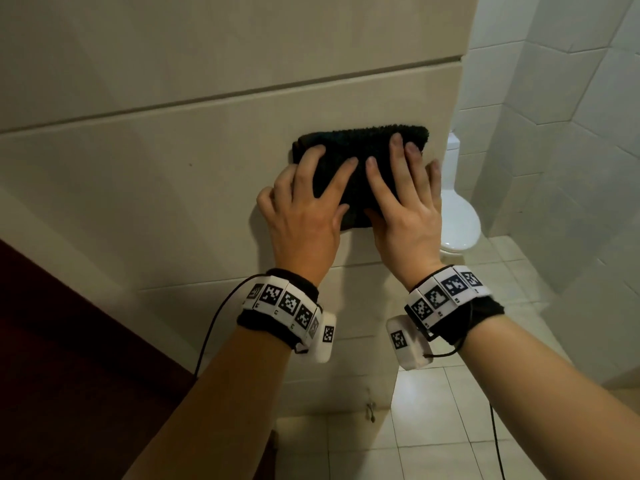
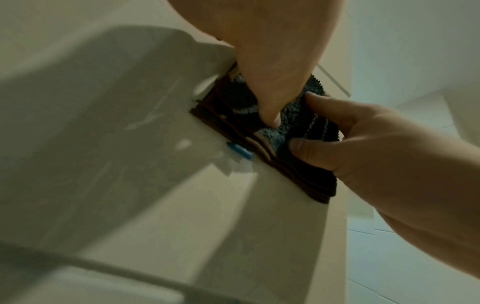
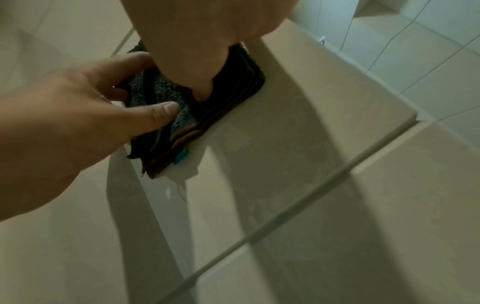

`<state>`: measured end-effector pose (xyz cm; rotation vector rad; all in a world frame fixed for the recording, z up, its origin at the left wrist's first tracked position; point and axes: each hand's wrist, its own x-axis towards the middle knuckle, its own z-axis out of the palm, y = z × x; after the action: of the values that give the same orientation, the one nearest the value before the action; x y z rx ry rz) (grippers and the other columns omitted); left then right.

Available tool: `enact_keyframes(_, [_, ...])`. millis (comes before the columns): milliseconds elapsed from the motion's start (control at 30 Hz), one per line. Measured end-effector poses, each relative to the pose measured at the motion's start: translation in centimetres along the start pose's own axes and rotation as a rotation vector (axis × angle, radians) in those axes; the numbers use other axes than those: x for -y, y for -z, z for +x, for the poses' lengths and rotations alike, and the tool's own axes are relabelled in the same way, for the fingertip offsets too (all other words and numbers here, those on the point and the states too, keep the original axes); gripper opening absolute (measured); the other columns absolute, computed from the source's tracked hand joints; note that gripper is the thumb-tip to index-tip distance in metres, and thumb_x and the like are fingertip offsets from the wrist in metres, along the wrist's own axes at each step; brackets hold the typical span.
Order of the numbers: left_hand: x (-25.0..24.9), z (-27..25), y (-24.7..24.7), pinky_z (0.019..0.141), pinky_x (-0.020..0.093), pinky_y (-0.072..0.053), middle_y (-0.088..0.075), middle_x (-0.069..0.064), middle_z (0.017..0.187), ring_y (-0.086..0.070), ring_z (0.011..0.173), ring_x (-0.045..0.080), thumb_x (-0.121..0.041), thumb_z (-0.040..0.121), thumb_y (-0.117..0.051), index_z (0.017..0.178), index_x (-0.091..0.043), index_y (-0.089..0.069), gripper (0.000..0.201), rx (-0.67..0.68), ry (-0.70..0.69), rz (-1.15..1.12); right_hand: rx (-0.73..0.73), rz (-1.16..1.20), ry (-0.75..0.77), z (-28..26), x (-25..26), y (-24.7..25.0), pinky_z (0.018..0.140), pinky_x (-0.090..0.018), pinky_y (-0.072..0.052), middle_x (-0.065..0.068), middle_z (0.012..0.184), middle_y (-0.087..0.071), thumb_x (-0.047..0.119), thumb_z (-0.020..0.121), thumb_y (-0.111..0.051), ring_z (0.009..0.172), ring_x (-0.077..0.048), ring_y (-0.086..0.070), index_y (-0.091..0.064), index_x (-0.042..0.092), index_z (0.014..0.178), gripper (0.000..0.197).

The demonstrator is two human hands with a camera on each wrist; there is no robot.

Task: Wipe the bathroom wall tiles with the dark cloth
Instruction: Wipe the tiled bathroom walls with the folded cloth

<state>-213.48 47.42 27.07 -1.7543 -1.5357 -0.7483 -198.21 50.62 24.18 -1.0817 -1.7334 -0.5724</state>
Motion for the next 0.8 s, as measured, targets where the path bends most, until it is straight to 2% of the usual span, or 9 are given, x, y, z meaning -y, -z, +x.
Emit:
enact_keyframes(167, [2.2, -0.1, 0.1, 0.096, 0.044, -0.032, -0.021, -0.004, 0.15, -0.032, 0.128, 0.021, -0.042, 0.085, -0.067, 0.145, -0.045, -0.041, 0.065, 0.008, -0.015, 0.006, -0.019, 0.006, 0.005, 0.3, 1.8, -1.2, 0.119, -0.056, -0.014, -0.024, 0.155, -0.029, 0.006, 0.09, -0.066, 0.146, -0.037, -0.02, -0.045, 0.011, 0.145, 0.059])
enact_keyframes(400, [7.1, -0.1, 1.5, 0.097, 0.045, -0.031, -0.019, -0.003, 0.153, -0.032, 0.132, 0.021, -0.042, 0.086, -0.064, 0.147, -0.045, -0.037, 0.067, -0.028, 0.049, 0.039, -0.006, 0.029, 0.086, 3.0, 6.0, -2.3, 0.119, -0.057, -0.013, -0.023, 0.154, -0.032, 0.013, 0.095, -0.06, 0.145, -0.037, -0.025, -0.048, 0.013, 0.144, 0.051])
enact_keyframes(567, [12.4, -1.1, 2.6, 0.096, 0.045, -0.032, -0.029, 0.0, 0.158, -0.033, 0.135, 0.022, -0.043, 0.088, -0.064, 0.149, -0.043, -0.035, 0.067, -0.024, 0.134, 0.084, 0.045, 0.034, 0.158, 4.8, 11.2, -3.9, 0.12, -0.055, -0.01, -0.02, 0.157, -0.028, 0.013, 0.093, -0.06, 0.147, -0.035, -0.022, -0.043, 0.015, 0.147, 0.057])
enact_keyframes(800, [19.6, -3.8, 3.3, 0.095, 0.045, -0.033, -0.033, 0.004, 0.158, -0.035, 0.135, 0.023, -0.037, 0.085, -0.069, 0.148, -0.039, -0.04, 0.069, -0.043, 0.238, 0.111, 0.062, 0.084, 0.253, 6.1, 18.8, -7.0, 0.12, -0.054, -0.011, -0.015, 0.158, -0.028, 0.015, 0.096, -0.057, 0.148, -0.032, -0.022, -0.044, 0.018, 0.147, 0.053])
